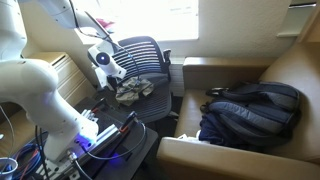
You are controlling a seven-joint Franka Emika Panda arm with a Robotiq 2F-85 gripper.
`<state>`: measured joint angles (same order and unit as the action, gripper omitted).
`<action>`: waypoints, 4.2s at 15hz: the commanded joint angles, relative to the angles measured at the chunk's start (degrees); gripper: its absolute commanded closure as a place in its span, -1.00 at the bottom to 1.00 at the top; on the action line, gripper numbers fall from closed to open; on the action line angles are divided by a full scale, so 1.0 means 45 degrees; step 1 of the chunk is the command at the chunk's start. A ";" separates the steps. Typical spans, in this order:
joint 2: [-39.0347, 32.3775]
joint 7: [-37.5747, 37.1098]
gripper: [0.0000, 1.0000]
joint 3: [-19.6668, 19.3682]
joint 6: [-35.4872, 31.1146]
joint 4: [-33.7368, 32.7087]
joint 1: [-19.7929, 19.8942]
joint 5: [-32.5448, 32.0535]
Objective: Put the clothing on the black chair onto the brown chair
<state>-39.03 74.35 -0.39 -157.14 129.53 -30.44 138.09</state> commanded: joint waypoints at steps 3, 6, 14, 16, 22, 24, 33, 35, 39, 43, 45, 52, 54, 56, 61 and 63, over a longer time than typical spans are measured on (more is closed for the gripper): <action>-0.0732 -0.0916 -1.00 -0.0087 0.0083 -0.0456 -0.0307 -0.0476; -0.1641 0.0322 -1.00 -0.1149 -0.0554 -0.1154 -0.1354 0.0647; -0.4965 0.0158 -1.00 -0.2142 0.1684 -0.3516 -0.2490 0.3193; -0.4710 0.0135 -1.00 -0.2111 0.1525 -0.3130 -0.2549 0.2641; -0.5127 0.0469 -0.32 -0.2689 0.1684 -0.3772 -0.2524 0.2508; -0.5091 0.0722 -0.04 -0.2928 0.1739 -0.3857 -0.2495 0.2491; -0.4826 -0.1574 1.00 -0.1977 0.1149 -0.3860 -0.1418 0.1250; -0.4304 -0.2537 1.00 -0.1979 0.0284 -0.3610 -0.1452 -0.0078; -0.2247 -0.0761 0.99 -0.4138 -0.1566 -0.2708 -0.3200 0.0078; -0.0159 0.0993 0.99 -0.6281 -0.3526 -0.2049 -0.4977 0.0136; 0.0826 0.1926 0.99 -0.7552 -0.4456 -0.1754 -0.6028 -0.0137; 0.3056 0.1530 0.99 -0.9510 -0.5080 -0.1271 -0.7279 -0.0839; 0.3688 0.1627 0.96 -0.9655 -0.5078 -0.1054 -0.7254 -0.0889; 0.1913 0.2822 0.99 -1.1877 -0.4765 -0.2200 -0.8668 0.0571; 0.2288 0.4016 0.99 -1.4006 -0.4171 -0.2536 -0.7902 -0.2849; 0.4597 0.2869 0.99 -1.3999 -0.2649 -0.1961 -0.6995 -0.4770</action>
<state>-29.53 86.69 -62.46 -174.86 118.88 -66.06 124.91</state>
